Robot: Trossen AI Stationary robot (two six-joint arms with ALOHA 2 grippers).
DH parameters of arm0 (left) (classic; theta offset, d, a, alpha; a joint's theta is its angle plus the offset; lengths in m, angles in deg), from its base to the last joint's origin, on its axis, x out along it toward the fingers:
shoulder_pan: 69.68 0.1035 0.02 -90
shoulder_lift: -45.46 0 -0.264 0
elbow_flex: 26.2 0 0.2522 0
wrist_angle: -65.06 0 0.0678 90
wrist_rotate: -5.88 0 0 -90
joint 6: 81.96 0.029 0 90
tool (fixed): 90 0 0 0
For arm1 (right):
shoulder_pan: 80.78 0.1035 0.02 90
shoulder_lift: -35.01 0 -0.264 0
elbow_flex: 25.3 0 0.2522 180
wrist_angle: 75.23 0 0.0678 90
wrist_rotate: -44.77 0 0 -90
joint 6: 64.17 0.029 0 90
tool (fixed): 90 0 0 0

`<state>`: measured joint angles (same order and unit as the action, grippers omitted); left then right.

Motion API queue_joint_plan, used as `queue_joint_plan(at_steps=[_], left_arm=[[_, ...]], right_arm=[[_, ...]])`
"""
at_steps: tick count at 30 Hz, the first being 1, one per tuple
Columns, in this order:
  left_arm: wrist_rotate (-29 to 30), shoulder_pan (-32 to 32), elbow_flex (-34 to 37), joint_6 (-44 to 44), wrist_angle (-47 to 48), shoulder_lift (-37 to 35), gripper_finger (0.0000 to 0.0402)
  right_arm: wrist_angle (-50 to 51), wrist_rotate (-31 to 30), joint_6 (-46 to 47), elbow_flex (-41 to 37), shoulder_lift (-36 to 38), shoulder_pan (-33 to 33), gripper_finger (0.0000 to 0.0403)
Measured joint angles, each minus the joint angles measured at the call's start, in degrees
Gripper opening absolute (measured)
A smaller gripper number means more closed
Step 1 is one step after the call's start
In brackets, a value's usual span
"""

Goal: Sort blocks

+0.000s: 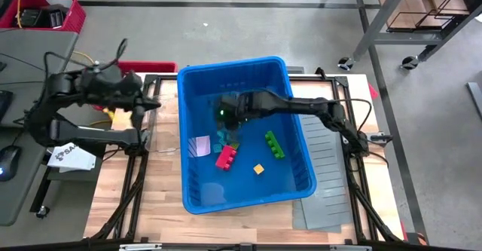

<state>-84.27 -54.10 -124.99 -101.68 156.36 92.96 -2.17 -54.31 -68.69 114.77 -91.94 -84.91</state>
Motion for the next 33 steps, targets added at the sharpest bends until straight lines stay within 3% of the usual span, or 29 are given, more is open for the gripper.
queue_joint_plan(at_steps=[6, 10, 17, 20, 28, 33], left_arm=[[-1.3, -1.4, 0.3, -10.7, 6.9, -4.8, 0.0018], [-1.0, -1.4, 1.7, -16.4, 13.0, -6.6, 0.0031], [-0.2, -1.4, 10.0, -21.8, 10.3, -8.9, 0.0024], [-0.4, -1.4, 11.5, -22.0, 5.6, -8.8, 0.0021], [0.1, -1.4, 9.9, -18.0, -13.0, -9.5, 0.0019], [1.8, -1.4, 9.2, -17.5, -16.2, -9.6, 0.0019]], right_arm=[[-11.0, 3.6, 5.6, 8.4, 0.2, -0.4, 0.004], [-21.5, 4.4, 9.8, 8.3, 0.3, -0.4, 0.004], [-39.7, 8.0, 21.5, 8.2, -4.1, -0.4, 0.004], [-48.4, 11.0, 29.0, 8.2, -6.8, -0.6, 0.004], [-65.4, 11.2, 43.3, 8.1, -14.9, -0.7, 0.004], [-67.1, 11.0, 49.6, 8.1, -18.2, -0.7, 0.004]])
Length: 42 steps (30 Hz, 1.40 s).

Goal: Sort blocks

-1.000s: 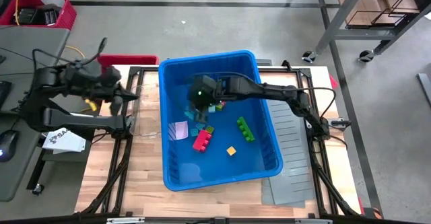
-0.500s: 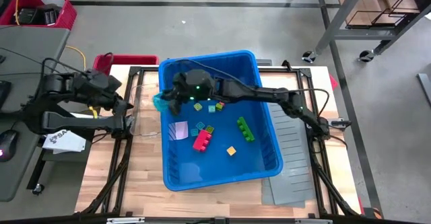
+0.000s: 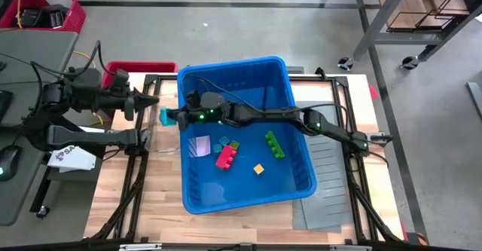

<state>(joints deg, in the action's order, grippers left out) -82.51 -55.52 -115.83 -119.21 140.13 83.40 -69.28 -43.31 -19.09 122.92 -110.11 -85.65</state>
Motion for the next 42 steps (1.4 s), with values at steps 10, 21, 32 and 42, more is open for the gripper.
queue_joint_plan(at_steps=[10, 21, 32, 42], left_arm=[[0.4, 0.0, -0.1, 1.4, 0.5, 0.0, 0.0019], [0.9, 0.0, -0.1, 3.4, 0.6, 0.0, 0.0019], [2.8, 0.0, -0.1, 2.7, 2.9, 0.0, 0.0019], [5.7, 0.1, 2.7, 0.2, 9.9, 0.9, 0.0019]], right_arm=[[0.2, -1.7, -0.9, 0.0, -0.2, 0.1, 0.0217], [4.5, 4.6, -1.4, 0.6, -0.1, -0.6, 0.027], [3.0, 10.6, 5.4, 0.4, 0.4, -2.7, 0.0271], [18.5, 12.9, -11.8, 0.5, 9.9, -6.5, 0.0271]])
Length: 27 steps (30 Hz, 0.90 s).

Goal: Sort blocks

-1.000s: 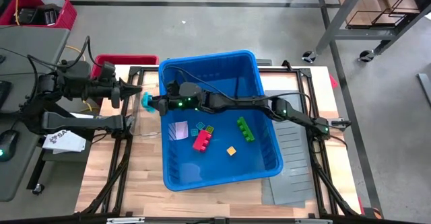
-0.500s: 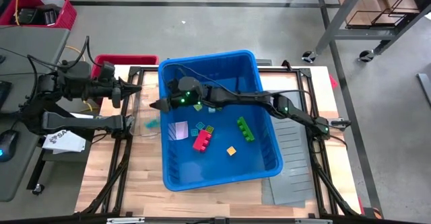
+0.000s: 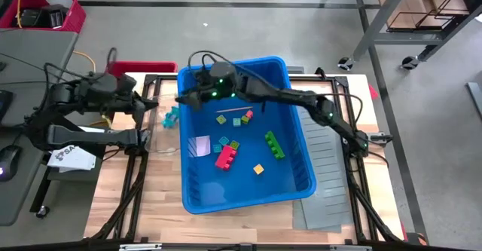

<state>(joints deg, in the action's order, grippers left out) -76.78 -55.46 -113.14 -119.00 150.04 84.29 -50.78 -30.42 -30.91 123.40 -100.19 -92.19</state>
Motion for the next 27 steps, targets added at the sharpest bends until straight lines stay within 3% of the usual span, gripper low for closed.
queue_joint_plan(at_steps=[4, 9, 13, 16, 19, 22, 27], left_arm=[[-2.8, 0.0, 6.8, -0.2, -2.1, 0.0, 0.0019], [-4.5, 0.0, 17.0, -1.4, -8.3, 0.4, 0.0046], [-5.8, 0.0, 20.2, 0.4, -24.8, 2.0, 0.0094], [-7.0, 0.0, 20.0, 7.6, -39.2, 4.7, 0.0135], [-9.7, 0.0, 19.9, 13.5, -44.7, 10.7, 0.0174], [-14.2, 0.8, 20.1, 18.1, -44.3, 19.7, 0.0206], [-16.2, 2.0, 17.7, 24.6, -45.2, 34.5, 0.0241]], right_arm=[[15.0, -2.3, -12.3, -0.1, 5.8, -0.6, 0.0271], [33.3, -12.2, -22.7, 0.0, 13.3, -0.5, 0.0271], [44.8, -19.7, -25.4, -0.1, 18.2, 0.4, 0.0271], [52.7, -23.6, -23.7, 0.1, 21.8, 1.3, 0.0271], [64.5, -24.2, -19.8, 0.1, 23.0, 2.2, 0.0271], [78.2, -24.1, -16.8, -0.4, 22.7, 3.4, 0.0271], [76.6, -21.8, -11.3, -7.8, 23.7, 6.1, 0.0271]])
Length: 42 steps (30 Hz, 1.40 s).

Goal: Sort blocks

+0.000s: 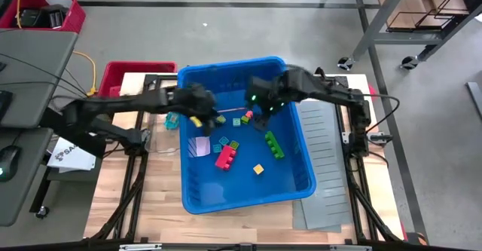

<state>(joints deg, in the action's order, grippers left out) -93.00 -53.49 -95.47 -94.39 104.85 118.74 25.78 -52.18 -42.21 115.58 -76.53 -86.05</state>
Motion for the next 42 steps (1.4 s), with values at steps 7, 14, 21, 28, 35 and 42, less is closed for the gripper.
queue_joint_plan(at_steps=[7, 14, 21, 28, 35, 42], left_arm=[[3.0, 2.3, -7.1, 3.4, 3.5, 17.5, 0.0266], [12.4, 4.2, -13.1, 9.5, 12.2, 31.6, 0.0267], [17.9, 4.8, -14.7, 9.3, 13.8, 36.7, 0.0267], [16.0, 4.9, -14.7, 7.7, 13.3, 38.4, 0.0258], [15.1, 4.5, -14.7, 9.8, 13.6, 38.9, 0.0129], [13.3, 4.3, -14.7, 11.9, 13.3, 38.5, 0.0127]], right_arm=[[2.2, 0.3, 8.4, -11.2, 0.0, 3.5, 0.0271], [1.5, 1.1, 11.7, -14.5, 0.0, 7.9, 0.0271], [1.4, -1.0, 16.0, -14.4, 0.6, 11.0, 0.0271], [2.7, -1.0, 20.2, -15.1, 0.8, 12.5, 0.0271], [2.8, 0.1, 34.4, -24.2, 0.7, 11.0, 0.0271], [-5.2, 2.9, 39.2, -34.8, 1.8, 5.8, 0.0271]])
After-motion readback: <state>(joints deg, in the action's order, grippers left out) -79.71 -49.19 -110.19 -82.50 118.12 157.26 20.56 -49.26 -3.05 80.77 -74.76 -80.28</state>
